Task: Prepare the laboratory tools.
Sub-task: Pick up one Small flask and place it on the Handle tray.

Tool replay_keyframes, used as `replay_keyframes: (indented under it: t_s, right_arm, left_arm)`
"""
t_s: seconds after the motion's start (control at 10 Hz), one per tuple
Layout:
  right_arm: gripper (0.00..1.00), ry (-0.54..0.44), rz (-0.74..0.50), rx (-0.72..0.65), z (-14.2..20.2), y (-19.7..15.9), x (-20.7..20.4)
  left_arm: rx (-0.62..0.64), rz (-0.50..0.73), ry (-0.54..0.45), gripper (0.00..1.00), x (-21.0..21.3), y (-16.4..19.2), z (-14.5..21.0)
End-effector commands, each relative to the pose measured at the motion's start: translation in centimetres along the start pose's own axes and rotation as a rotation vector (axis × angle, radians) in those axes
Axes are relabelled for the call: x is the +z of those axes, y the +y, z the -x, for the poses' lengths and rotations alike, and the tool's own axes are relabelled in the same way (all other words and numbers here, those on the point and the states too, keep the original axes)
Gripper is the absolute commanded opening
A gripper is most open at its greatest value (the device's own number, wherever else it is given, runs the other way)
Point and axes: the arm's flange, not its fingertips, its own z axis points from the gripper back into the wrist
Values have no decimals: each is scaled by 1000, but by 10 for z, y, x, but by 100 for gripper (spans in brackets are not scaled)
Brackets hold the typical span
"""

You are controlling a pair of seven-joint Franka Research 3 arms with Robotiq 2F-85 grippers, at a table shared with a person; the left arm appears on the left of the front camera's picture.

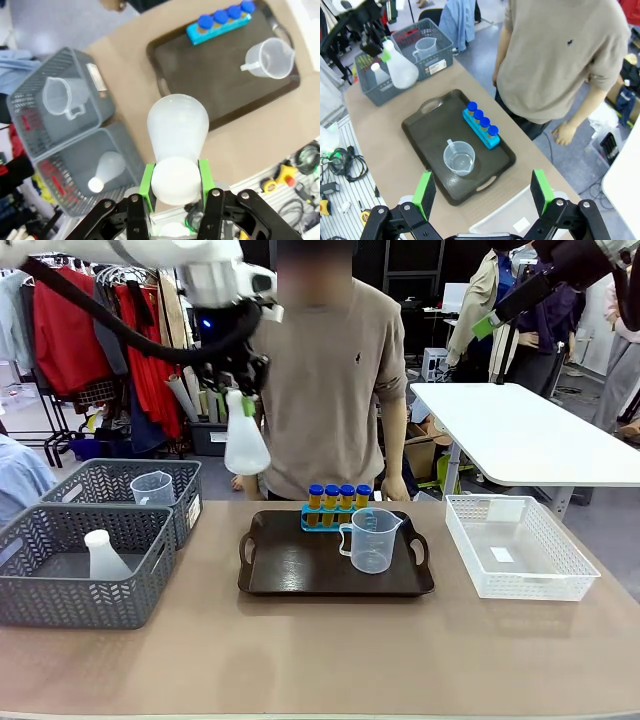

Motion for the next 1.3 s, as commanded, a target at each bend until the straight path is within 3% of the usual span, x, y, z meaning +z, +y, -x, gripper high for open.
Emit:
replay_keyframes:
  t_s: [0.0,0.4,0.6,1.0,1.2]
  right_arm:
    - [100,-6,-3,1,0,1,1]
    - [100,-6,-3,1,0,1,1]
    - [100,-6,-3,1,0,1,1]
    - [100,-6,-3,1,0,1,1]
    - [100,-6,-3,1,0,1,1]
  left_arm:
    - [-27,-26,22,0,-24,-18,-21]
    - [-60,-37,19,0,-72,-44,-49]
    - [-69,10,50,0,-76,-41,-50]
    - [-75,-10,43,0,-89,-45,-47]
    - [-151,-39,44,0,-97,-46,-49]
